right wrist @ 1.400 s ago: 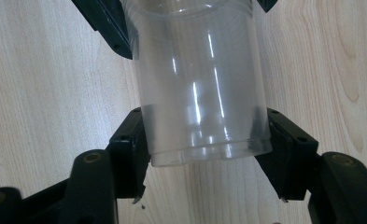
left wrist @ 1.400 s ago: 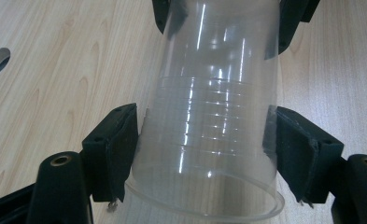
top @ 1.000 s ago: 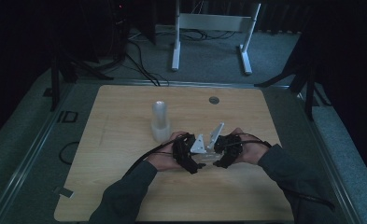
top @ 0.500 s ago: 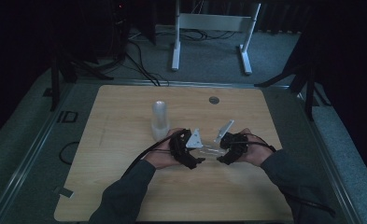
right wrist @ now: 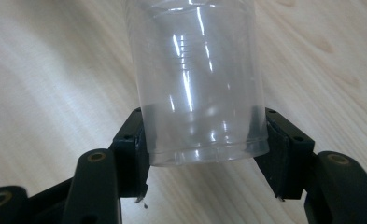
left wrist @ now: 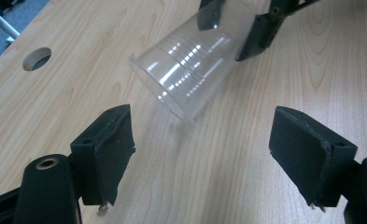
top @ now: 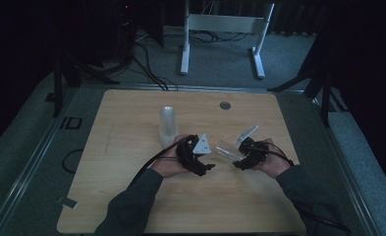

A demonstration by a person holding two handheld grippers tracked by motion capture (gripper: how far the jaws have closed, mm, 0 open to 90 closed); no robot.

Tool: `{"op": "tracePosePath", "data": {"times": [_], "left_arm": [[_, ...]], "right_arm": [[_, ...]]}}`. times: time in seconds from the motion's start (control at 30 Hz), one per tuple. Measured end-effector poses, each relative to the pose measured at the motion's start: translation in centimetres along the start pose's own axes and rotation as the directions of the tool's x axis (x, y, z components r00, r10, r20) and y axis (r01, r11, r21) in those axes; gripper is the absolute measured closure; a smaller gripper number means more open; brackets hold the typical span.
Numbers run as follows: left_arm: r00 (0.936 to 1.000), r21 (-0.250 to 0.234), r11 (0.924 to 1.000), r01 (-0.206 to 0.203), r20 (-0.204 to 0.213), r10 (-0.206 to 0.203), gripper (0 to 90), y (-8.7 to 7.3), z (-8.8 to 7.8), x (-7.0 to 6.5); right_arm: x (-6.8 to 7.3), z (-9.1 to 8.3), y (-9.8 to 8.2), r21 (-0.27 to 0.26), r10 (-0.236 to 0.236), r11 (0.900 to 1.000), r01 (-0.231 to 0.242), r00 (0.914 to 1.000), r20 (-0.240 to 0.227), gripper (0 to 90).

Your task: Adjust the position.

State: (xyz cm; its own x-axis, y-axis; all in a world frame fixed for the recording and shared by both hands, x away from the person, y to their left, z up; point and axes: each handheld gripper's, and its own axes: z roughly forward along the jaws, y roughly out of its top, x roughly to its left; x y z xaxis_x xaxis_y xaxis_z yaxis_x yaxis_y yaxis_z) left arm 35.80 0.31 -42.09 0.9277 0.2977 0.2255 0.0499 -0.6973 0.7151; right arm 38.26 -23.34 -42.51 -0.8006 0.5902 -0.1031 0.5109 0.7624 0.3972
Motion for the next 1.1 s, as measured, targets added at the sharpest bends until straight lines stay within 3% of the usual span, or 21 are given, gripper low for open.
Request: {"op": "tracePosePath", "data": {"times": [0.33, 0.37, 0.53, 0.6, 0.77, 0.97, 1.07, 1.1], "left_arm": [[0.9998, -0.005, 0.9999, 0.015, -0.010, -0.015, 23.2, -0.2, 0.1, -0.1], [0.9996, -0.007, 0.9996, 0.026, -0.012, -0.026, 23.2, -0.3, 0.1, 0.0], [0.9995, 0.004, 0.9996, 0.027, -0.012, -0.027, 23.2, -0.5, 0.1, 0.0], [0.9991, -0.001, 0.9994, 0.036, -0.021, -0.036, 23.2, -0.5, 0.1, 0.0], [0.9987, -0.004, 0.9990, 0.046, -0.022, -0.046, 23.6, -0.4, 0.3, 0.0], [0.9987, -0.004, 0.9989, 0.047, -0.019, -0.047, 23.6, -0.4, 0.5, -0.1], [0.9985, -0.009, 0.9986, 0.052, -0.018, -0.052, 24.2, -0.4, 0.5, -0.1], [0.9985, -0.009, 0.9986, 0.052, -0.018, -0.052, 24.2, -0.4, 0.5, -0.1]], "right_arm": [[-0.8, 0.3, -0.6, -0.037, 0.099, 0.995, -0.097, 0.9940, 0.047, 41.9], [-1.1, 0.3, -0.6, -0.057, 0.140, 0.989, -0.137, 0.9893, 0.042, 42.0], [-1.4, 0.4, -0.8, -0.065, 0.173, 0.983, -0.170, 0.9836, 0.050, 42.0], [-1.7, 0.5, -1.2, -0.074, 0.225, 0.973, -0.219, 0.9711, 0.080, 42.0], [-2.3, 0.5, -1.9, -0.106, 0.297, 0.952, -0.287, 0.9510, 0.087, 42.0], [-2.7, 0.6, -2.3, -0.127, 0.348, 0.934, -0.333, 0.9303, 0.117, 42.0], [-2.9, 0.5, -2.5, -0.152, 0.378, 0.920, -0.361, 0.9206, 0.098, 42.0], [-2.9, 0.5, -2.5, -0.152, 0.378, 0.920, -0.361, 0.9206, 0.098, 42.0]]}}
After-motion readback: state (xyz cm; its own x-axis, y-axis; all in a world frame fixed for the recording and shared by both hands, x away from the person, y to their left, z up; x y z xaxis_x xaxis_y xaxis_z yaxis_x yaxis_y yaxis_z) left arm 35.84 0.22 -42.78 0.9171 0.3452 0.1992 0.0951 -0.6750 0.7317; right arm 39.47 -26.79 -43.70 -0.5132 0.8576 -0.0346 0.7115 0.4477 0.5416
